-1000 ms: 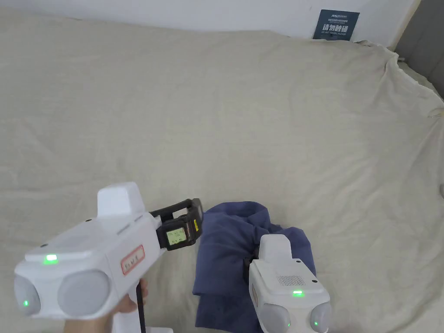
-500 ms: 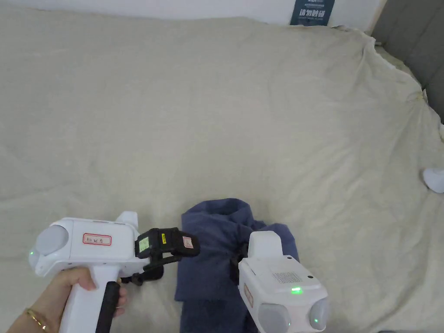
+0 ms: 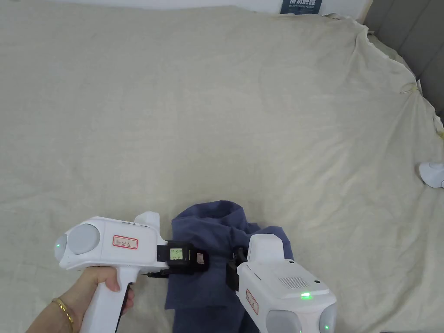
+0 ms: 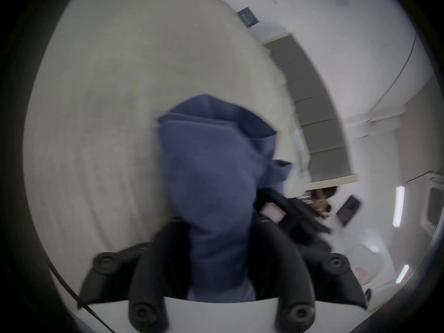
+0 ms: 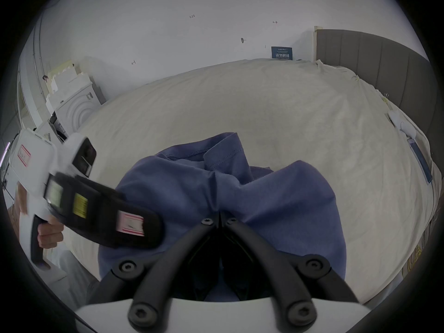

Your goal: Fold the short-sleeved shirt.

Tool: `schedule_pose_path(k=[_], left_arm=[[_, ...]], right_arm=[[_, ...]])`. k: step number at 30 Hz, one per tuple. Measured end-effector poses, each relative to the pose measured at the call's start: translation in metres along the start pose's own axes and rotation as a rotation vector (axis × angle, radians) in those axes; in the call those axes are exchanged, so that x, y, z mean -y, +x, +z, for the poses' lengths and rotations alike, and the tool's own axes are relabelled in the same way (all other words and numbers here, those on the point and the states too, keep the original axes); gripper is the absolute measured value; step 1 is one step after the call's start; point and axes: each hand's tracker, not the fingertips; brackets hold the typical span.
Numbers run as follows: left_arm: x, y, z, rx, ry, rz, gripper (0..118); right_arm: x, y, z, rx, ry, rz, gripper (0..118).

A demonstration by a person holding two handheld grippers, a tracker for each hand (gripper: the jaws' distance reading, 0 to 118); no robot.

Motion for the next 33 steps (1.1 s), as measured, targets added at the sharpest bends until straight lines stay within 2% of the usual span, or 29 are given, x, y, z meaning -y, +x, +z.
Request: schedule_pose_path(k=[1, 2, 7, 10, 15, 17, 19, 25, 29, 33], left_arm=[[0.001, -0.002, 0.003, 0.095, 0.008, 0.023, 31], [0.0, 0.0, 0.007, 0.097, 0.009, 0.052, 28], [-0.005, 0.033, 0.012, -0.052, -0.016, 0.039, 21], [-0.011, 0.052, 0.027, -0.062, -0.011, 0.044, 19], [-0.013, 0.071, 0.086, -0.116, 0.062, -0.064, 19], [-0.012, 0.071, 0.12, -0.19, 0.085, -0.078, 19], [-0.013, 0.057, 0.149, -0.279, 0.108, -0.078, 19], [-0.017, -0.014, 0.238, -0.541, 0.181, 0.037, 19], [-0.024, -0.069, 0.289, -0.698, 0.228, 0.154, 19], [-0.038, -0.124, 0.328, -0.912, 0.261, 0.214, 19]], right_arm=[[-0.001, 0.001, -0.001, -0.01, -0.008, -0.005, 0], [-0.003, 0.002, -0.001, -0.011, -0.007, -0.003, 0], [-0.018, 0.009, 0.017, -0.027, -0.008, 0.002, 0], [-0.035, 0.02, 0.056, -0.031, 0.121, -0.022, 0], [-0.069, 0.03, 0.123, 0.0, 0.311, 0.032, 0], [-0.08, 0.032, 0.146, 0.01, 0.382, 0.036, 0], [-0.088, 0.032, 0.163, 0.018, 0.442, 0.043, 0], [-0.102, 0.027, 0.188, 0.049, 0.533, 0.06, 0], [-0.107, 0.021, 0.188, 0.08, 0.532, 0.093, 0], [-0.107, 0.015, 0.181, 0.098, 0.496, 0.071, 0]])
